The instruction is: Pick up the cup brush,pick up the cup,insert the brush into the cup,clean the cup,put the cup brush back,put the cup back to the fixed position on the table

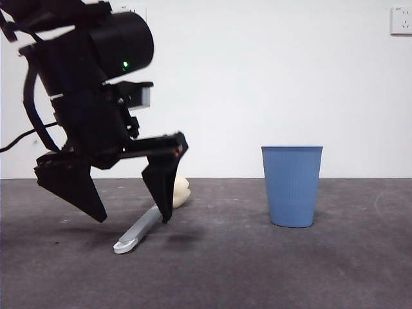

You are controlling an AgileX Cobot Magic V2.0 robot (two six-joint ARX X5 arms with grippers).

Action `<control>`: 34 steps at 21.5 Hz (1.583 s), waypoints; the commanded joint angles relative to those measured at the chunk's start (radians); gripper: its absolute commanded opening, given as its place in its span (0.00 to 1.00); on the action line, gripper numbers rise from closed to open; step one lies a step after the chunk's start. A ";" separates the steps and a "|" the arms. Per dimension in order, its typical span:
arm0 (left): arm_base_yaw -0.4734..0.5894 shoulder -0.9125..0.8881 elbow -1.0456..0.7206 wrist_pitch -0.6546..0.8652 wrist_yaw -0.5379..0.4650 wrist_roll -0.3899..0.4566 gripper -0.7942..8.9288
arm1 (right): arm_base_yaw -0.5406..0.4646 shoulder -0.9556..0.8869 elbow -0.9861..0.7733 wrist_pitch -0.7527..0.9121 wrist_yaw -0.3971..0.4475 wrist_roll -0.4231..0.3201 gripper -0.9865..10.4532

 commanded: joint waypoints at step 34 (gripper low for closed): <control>-0.043 -0.503 0.006 -0.334 -0.047 0.083 0.07 | 0.157 0.213 -0.115 0.436 0.167 0.149 0.61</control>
